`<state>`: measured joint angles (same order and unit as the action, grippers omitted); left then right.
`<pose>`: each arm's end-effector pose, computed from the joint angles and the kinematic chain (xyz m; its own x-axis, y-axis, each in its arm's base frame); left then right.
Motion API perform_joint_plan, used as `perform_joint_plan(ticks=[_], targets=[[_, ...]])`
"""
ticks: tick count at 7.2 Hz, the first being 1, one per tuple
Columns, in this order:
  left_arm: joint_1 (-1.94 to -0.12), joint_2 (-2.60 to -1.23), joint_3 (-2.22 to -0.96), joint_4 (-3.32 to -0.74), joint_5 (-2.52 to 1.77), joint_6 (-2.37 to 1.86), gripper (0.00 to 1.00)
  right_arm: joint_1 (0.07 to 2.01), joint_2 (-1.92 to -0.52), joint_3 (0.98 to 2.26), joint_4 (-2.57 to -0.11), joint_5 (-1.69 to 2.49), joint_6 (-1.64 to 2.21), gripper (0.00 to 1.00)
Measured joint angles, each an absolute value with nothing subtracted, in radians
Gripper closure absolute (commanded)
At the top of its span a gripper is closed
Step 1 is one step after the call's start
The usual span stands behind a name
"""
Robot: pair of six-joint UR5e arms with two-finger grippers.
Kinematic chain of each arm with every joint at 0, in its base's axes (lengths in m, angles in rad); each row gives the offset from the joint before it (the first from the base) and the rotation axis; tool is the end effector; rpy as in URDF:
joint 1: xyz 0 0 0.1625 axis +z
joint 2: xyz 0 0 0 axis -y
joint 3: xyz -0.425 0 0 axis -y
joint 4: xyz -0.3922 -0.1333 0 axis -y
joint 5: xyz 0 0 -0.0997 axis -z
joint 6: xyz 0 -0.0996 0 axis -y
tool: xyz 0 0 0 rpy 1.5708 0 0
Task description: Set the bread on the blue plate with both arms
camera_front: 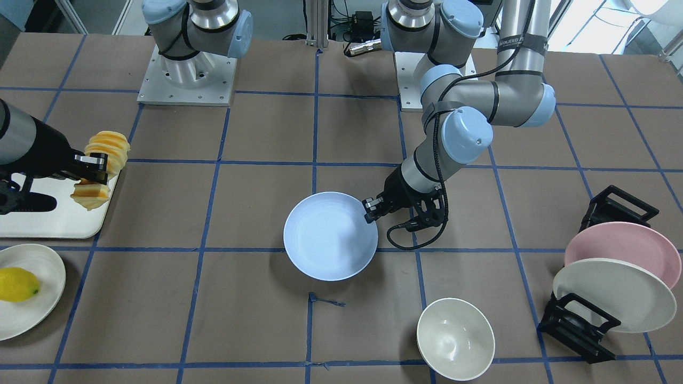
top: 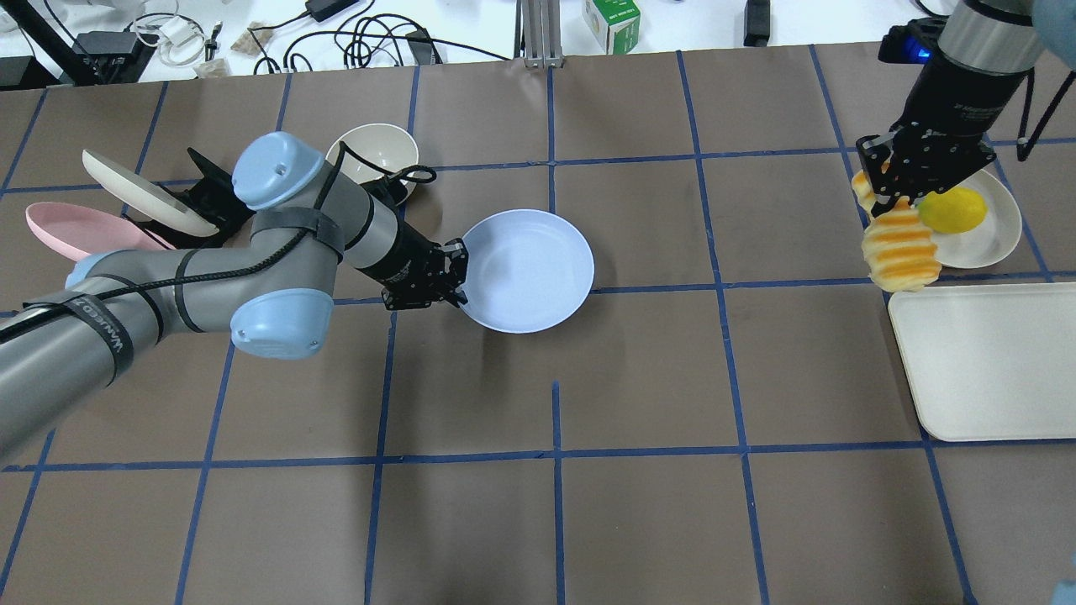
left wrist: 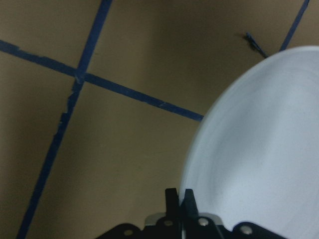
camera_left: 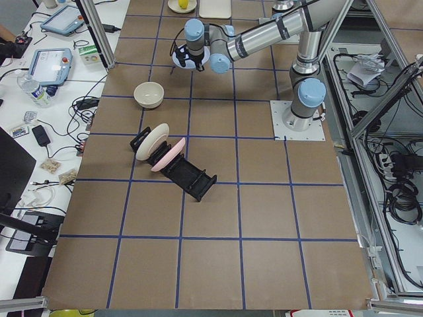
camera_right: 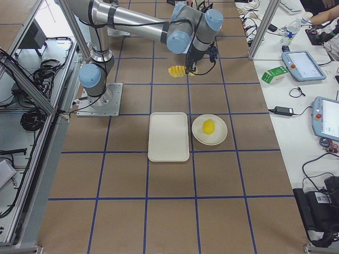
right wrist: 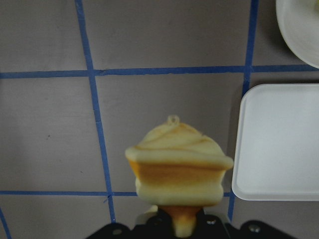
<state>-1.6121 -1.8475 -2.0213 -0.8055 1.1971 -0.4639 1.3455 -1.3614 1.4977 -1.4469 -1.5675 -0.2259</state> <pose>-0.1907 -0.5048 0.2217 -0.8498 -0.3999 0.3433 -0.3790 0.9163 0.1292 0.0079 -0.5636 0.4030 -0.9981 0.0075 -0.0607 -0.0079 0.9682 0.2500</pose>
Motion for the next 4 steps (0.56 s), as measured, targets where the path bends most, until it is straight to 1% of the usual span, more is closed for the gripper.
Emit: perform_joint_plan(ticks=[1,2,3,4], targets=[[-1.622,-1.873,-2.032,-0.777,1.196,-0.469,1.0,1.385,-1.357,1.498,-1.456,-1.549,-0.192,1.0],[-1.632,-1.894,-2.035,-0.764,1.195,-0.47,0.84,1.436,-1.345,1.499,-1.48,-1.515,-0.137,1.0],[-1.638,-1.91,-2.035,-0.755,1.196,-0.467,0.29,1.497,-1.329,1.499,-1.512,-1.483,-0.074,1.0],[-1.641,-1.918,-2.034,-0.75,1.199,-0.461,0.23,1.561,-1.309,1.499,-1.546,-1.468,-0.011,1.0]])
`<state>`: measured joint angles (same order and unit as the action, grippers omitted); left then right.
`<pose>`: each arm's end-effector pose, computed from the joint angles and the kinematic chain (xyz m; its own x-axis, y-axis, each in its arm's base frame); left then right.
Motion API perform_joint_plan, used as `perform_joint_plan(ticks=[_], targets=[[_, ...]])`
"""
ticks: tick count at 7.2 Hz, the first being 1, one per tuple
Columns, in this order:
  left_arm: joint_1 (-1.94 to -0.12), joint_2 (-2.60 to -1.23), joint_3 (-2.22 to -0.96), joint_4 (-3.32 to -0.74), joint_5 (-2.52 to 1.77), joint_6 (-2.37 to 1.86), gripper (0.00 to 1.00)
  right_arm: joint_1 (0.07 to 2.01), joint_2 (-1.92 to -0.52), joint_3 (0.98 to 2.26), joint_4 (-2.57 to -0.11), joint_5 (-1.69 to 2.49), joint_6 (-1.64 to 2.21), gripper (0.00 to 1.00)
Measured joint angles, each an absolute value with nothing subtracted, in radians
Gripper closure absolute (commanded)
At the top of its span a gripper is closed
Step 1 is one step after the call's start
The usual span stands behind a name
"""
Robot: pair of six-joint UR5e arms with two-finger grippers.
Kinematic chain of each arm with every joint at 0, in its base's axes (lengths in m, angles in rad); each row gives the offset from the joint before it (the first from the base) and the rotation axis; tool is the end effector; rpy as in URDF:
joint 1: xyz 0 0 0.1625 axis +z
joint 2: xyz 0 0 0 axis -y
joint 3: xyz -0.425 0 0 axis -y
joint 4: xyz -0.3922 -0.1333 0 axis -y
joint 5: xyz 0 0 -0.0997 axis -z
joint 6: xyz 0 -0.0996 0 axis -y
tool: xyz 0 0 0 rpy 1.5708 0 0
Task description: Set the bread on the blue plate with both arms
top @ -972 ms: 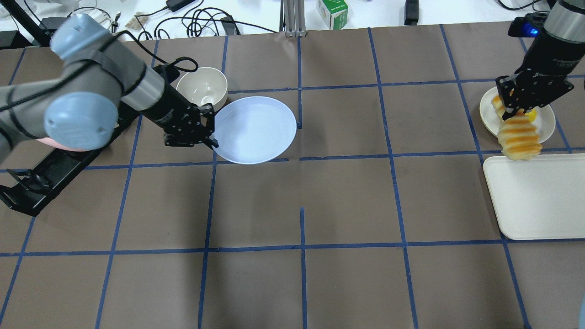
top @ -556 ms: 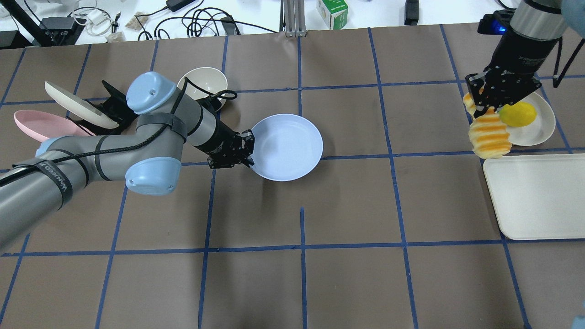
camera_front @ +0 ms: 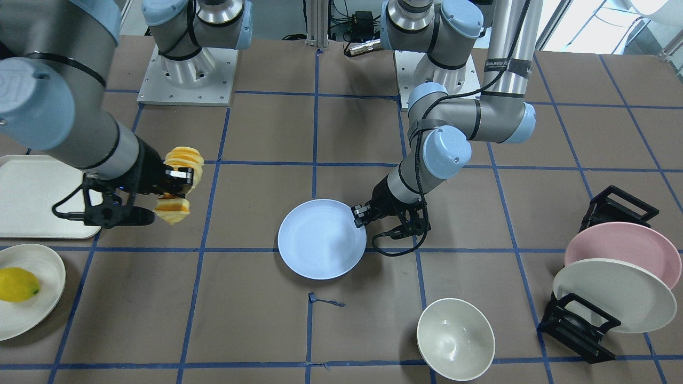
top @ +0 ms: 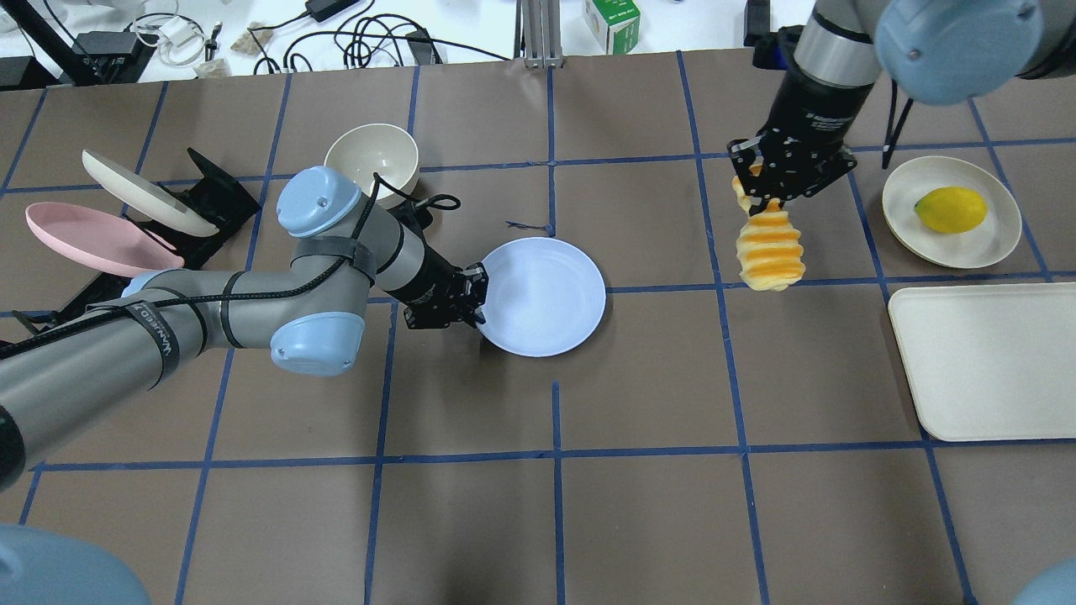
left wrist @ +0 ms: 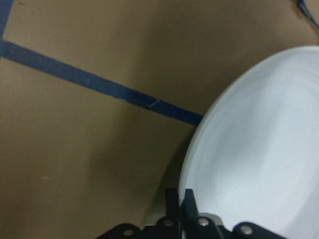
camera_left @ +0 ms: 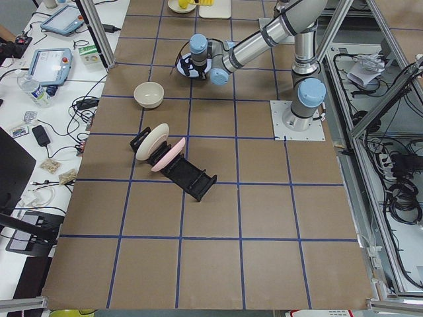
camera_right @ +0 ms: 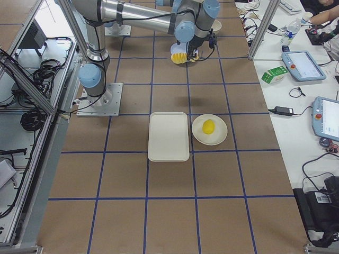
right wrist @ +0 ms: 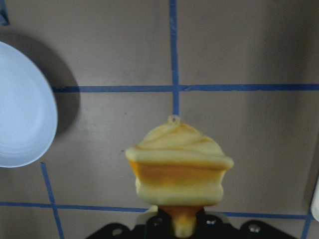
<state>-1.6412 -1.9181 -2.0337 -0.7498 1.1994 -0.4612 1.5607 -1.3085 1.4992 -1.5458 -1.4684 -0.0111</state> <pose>-0.2053 -0.5025 0.1863 -0.8635 -0.3817 0.3298 -0.3505 0.9242 0.1518 0.1377 -0.5729 0.3805 -0.9945 0.0211 -0.1022 -0.0012 0.9771 0.2129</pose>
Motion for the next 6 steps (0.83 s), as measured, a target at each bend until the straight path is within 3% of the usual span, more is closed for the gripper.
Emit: perform_joint_plan(ticks=[3,6], targets=[[-1.634,-1.878,-1.99,-0.771,1.24,-0.464,0.2,1.742,-1.196,1.5,-1.721,-1.417,0.196,1.0],[-1.627,-1.816,-1.806,-1.06,1.348,-0.423,0.15,1.856,-1.091,1.501,-1.87,-1.383,0.316,1.0]])
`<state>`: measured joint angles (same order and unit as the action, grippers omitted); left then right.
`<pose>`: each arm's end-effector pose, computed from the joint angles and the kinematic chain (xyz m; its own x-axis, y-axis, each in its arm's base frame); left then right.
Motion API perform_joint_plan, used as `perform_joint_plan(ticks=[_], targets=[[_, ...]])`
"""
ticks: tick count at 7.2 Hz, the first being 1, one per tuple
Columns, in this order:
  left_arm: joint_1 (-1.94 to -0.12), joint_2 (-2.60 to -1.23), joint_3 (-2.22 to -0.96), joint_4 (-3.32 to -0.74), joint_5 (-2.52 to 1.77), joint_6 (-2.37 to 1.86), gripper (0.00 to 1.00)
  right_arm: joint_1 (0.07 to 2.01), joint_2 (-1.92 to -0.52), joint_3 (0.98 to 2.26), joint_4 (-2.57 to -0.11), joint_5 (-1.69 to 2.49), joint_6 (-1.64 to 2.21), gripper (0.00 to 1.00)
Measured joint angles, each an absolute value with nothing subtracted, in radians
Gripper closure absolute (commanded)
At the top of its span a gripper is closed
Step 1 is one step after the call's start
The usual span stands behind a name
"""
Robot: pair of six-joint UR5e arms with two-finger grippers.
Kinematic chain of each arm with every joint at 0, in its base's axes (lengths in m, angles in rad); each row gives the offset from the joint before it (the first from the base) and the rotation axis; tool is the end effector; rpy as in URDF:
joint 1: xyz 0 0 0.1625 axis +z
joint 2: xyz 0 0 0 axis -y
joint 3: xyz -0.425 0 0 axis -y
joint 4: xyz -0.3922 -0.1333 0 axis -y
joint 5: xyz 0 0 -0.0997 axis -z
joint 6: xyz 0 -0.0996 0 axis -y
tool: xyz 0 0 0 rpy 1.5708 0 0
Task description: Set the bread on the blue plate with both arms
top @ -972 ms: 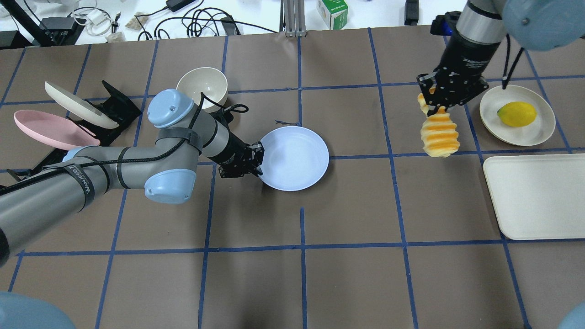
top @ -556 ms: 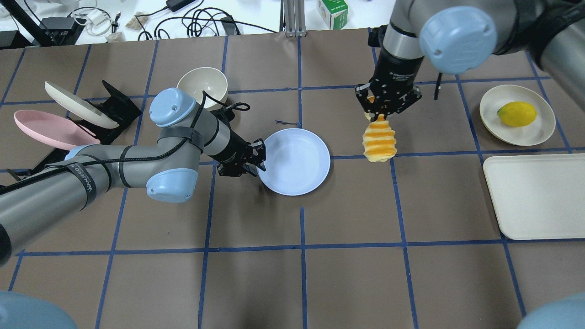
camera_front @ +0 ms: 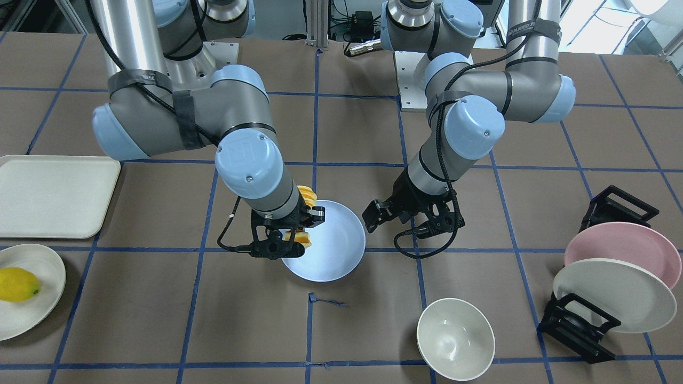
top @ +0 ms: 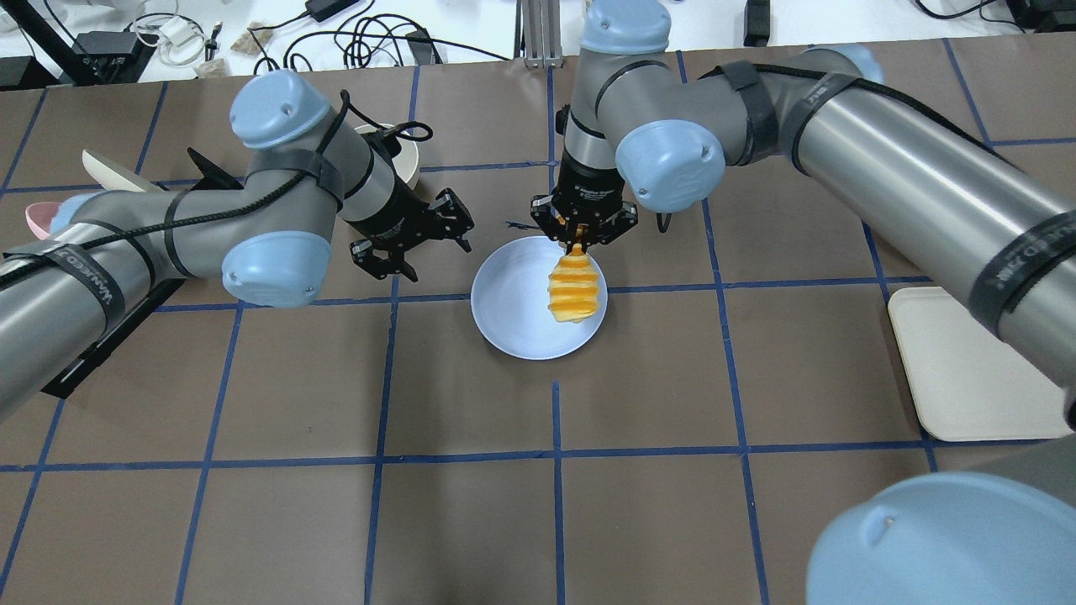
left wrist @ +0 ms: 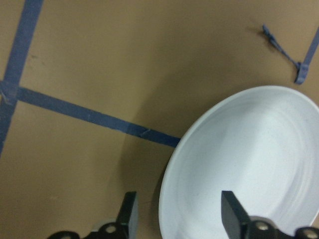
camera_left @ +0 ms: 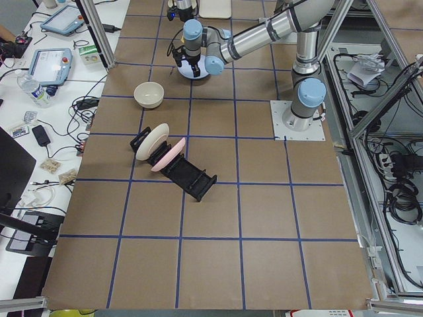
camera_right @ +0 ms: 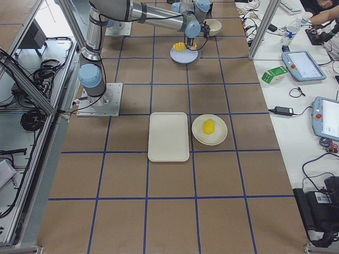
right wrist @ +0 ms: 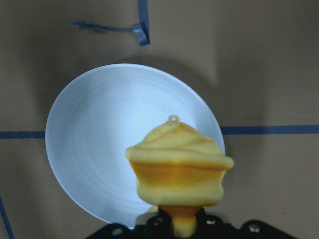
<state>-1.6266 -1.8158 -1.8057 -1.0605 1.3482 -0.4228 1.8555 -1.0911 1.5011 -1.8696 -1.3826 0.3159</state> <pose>-0.1859 -0.5441 0.2997 -0.9106 -0.3538 0.2137 -0.3486 0.9352 0.0628 0.3267 -0.5755 0.2749 -0.9884 0.0530 -0.1423 0.0294 0.9861 0.1632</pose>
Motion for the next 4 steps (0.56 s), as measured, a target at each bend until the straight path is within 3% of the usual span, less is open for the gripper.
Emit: perform_joint_plan(ticks=[2,3,4], targets=[[-1.626,-1.744,-1.67,-1.327,1.431,-0.326,0.03,1.892,-1.028,1.503,-1.943,-1.364,0.351,1.0],[-1.619,-1.708,-1.62,-1.427,1.458,-0.265,0.0,1.902,-1.0,1.504,-1.965,-1.356,0.358,0.82],[-1.606,-1.673,-1.578,-1.516,1.468,-0.228,0.0,1.908,-0.985,1.507,-1.974,-1.352,0.361,0.11]])
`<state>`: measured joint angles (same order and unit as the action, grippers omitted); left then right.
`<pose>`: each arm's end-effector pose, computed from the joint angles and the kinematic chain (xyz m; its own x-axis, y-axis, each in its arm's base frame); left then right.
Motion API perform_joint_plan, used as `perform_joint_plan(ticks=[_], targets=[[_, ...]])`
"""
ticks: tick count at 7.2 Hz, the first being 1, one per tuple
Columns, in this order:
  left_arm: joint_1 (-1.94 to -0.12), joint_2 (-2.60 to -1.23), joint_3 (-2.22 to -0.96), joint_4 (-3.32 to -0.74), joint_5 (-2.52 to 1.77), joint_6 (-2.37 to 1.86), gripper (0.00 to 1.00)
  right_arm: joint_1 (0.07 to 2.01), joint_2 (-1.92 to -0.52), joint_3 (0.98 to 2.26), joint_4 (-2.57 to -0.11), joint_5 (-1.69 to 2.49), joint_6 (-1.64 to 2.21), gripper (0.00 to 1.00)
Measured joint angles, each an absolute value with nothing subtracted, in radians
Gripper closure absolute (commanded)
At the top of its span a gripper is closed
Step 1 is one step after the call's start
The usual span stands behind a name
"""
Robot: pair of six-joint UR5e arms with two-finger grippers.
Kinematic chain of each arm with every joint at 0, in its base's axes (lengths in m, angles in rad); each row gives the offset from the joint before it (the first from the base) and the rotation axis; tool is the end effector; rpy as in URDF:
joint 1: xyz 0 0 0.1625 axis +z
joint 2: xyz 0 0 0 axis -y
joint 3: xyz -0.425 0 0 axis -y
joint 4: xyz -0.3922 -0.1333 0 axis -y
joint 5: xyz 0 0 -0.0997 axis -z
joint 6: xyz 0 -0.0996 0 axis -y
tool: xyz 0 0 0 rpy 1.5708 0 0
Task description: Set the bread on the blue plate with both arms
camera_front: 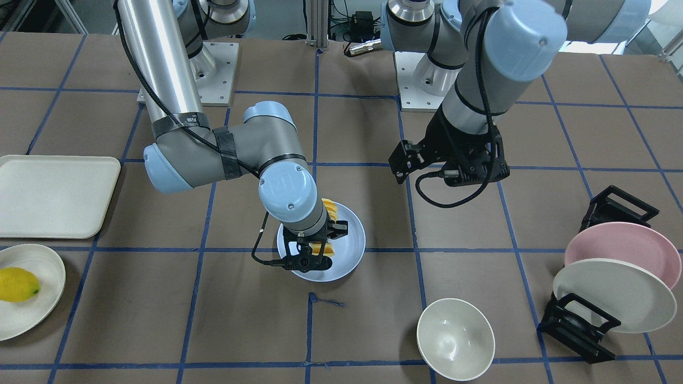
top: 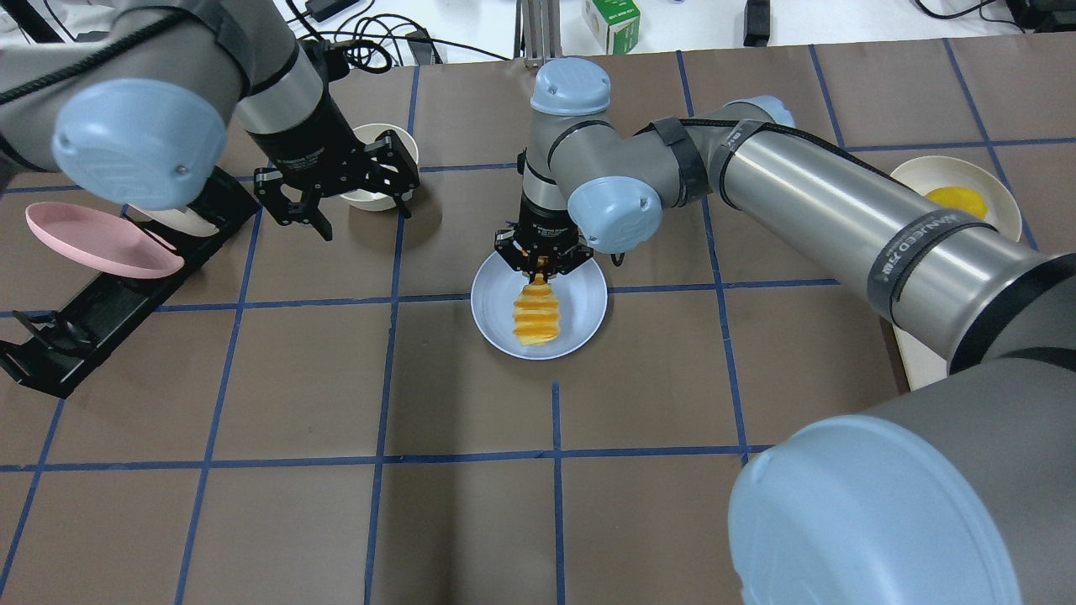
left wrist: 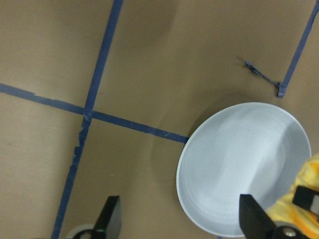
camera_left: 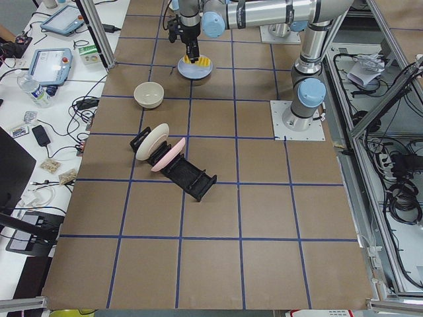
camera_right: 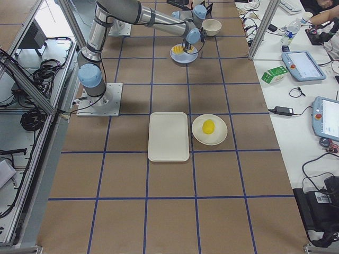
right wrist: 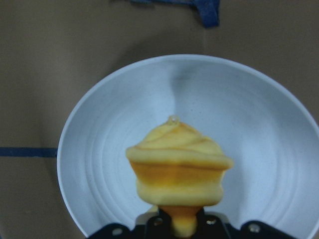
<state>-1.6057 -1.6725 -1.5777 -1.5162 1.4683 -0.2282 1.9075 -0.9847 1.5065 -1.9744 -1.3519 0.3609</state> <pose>-0.1618 -0.5219 0.4385 -0.9764 -0.1973 0.0873 -0.1910 0.9787 0.0757 0.3651 -0.5742 0.2128 -0.9857 0.0519 -0.1601 0.0214 0.9822 0.1865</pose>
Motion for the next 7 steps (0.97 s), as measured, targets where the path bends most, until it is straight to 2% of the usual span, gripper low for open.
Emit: perform_joint_plan(ticks=[1,7], targets=[[-1.594,-1.641,-1.542,-1.594,1.472,-0.208,0.0,1.91,-0.976,1.51,-1.979,-1.351,0.361,0.0],[-1.583,-1.565,-1.519,-1.72,1.54,-0.184,0.0,1.906,-0.979,1.495,-1.985,-1.355,0.363,0.0]])
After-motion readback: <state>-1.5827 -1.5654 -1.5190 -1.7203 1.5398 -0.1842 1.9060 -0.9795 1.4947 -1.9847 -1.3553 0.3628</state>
